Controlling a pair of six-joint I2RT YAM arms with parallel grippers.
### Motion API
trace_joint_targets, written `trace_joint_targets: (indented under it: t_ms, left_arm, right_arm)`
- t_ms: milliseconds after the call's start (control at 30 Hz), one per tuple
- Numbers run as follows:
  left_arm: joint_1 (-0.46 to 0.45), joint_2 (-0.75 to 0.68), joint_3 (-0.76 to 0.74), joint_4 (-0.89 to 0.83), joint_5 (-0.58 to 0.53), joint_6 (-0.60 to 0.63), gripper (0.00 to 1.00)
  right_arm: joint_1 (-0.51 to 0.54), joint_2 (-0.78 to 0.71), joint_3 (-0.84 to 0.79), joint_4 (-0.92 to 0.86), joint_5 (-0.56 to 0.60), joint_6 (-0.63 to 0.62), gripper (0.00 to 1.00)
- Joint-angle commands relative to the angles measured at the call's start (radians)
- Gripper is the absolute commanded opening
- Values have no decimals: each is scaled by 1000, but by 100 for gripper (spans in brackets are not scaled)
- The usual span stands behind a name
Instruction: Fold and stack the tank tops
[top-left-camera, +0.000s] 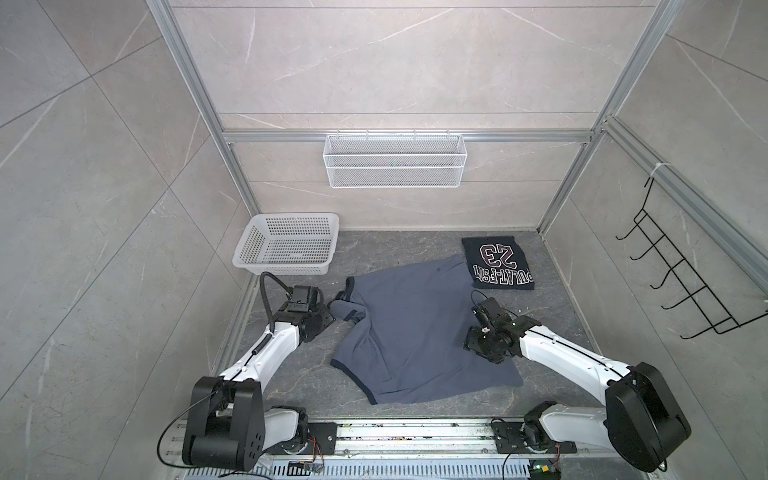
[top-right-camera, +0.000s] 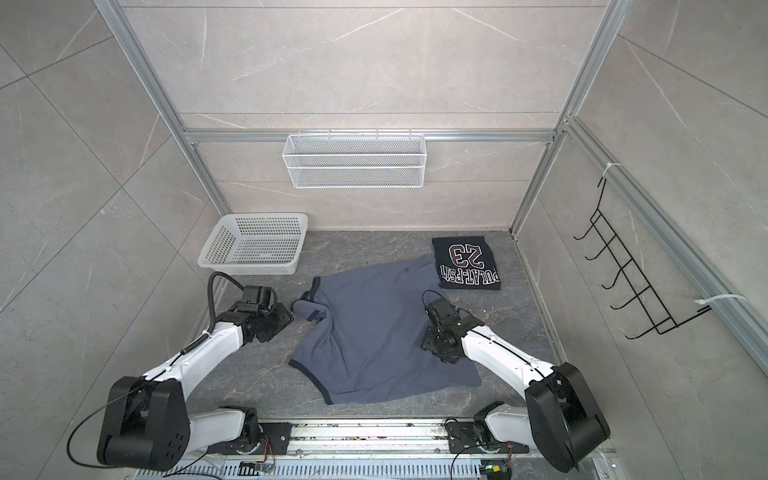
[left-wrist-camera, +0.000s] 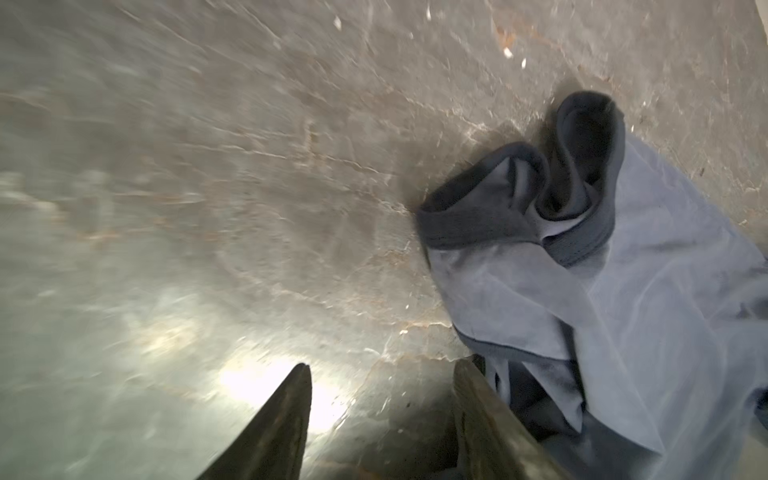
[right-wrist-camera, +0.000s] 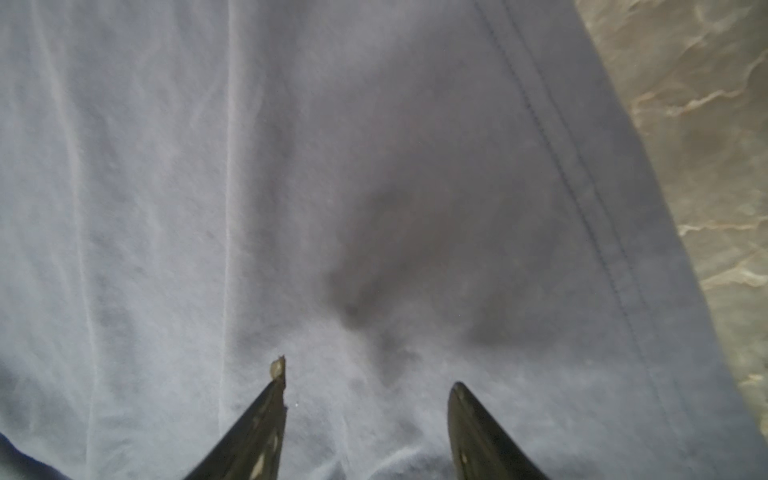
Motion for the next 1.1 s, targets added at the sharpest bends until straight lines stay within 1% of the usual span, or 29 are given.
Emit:
trace_joint_targets:
  t_ms: [0,100,267,400,500,633,733,833,1000,1067]
  left_arm:
    - [6,68,15,179,108,-22,57]
    - [8,139,22,245,122,-31,54]
    - [8,230,52,280,104,-16,46]
    - [8,281,77,299,92,5,35]
    - [8,304,94,298,89,18,25]
    - [8,300,101,280,71,31,14]
    - [8,291,109,258,67,44,7]
    - [8,263,110,229,48,56,1]
    - [12,167,97,152,-20,89,0]
    - [28,119,84,128,-40,99,0]
  right_arm:
    - [6,14,20,-1,-6,-14,64]
    - [6,8,12,2,-10,-10,64]
    - [6,6,2,4,-6,-10,64]
    - [5,14,-4,10,-4,-10,64]
    - [5,23,-3,13,-5,-9,64]
    - [5,26,-5,13,-4,-12,64]
    - [5,32,-6,12,4,-12,64]
    - [5,49,1,0,37,-10,64]
    - [-24,86,13,-17,78,-18,64]
    - [-68,113,11,-17,54,-31,64]
